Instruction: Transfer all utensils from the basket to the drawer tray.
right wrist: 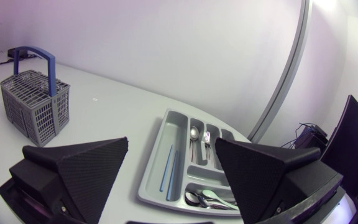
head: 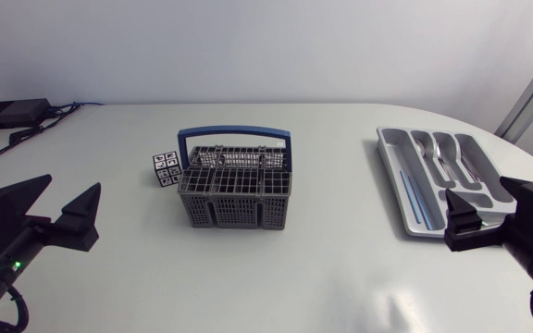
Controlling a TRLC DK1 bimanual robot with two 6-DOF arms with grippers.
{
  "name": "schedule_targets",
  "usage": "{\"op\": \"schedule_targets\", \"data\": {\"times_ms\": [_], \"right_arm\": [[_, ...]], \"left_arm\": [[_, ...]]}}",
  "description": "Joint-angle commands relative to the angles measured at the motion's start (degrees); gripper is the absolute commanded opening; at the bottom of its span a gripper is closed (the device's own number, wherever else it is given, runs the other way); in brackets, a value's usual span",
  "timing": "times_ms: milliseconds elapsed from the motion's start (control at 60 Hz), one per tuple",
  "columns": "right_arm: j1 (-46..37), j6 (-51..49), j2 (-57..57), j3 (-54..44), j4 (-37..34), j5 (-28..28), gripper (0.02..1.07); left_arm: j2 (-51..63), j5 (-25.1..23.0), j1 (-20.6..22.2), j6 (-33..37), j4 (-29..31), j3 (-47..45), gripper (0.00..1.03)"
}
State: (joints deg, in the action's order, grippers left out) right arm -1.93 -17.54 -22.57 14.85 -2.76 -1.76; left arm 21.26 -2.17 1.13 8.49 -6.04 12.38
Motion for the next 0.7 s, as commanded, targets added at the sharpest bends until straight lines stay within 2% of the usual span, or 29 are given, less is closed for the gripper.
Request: {"op": "schedule_targets", "data": {"times_ms": [0,683], "right_arm": [[0.45,3.32,2.6,-2.61,0.79,-0.16,1.03],[1.91,17.27,22.18,-14.62,2.73,1.72,1.03]], "left_arm": [[-2.59,0.68,-0.67,-2.17,0.65,-2.45,0.98],[-21.26,2.17,-1.13,-8.49,6.04,-12.38,0.98]]}}
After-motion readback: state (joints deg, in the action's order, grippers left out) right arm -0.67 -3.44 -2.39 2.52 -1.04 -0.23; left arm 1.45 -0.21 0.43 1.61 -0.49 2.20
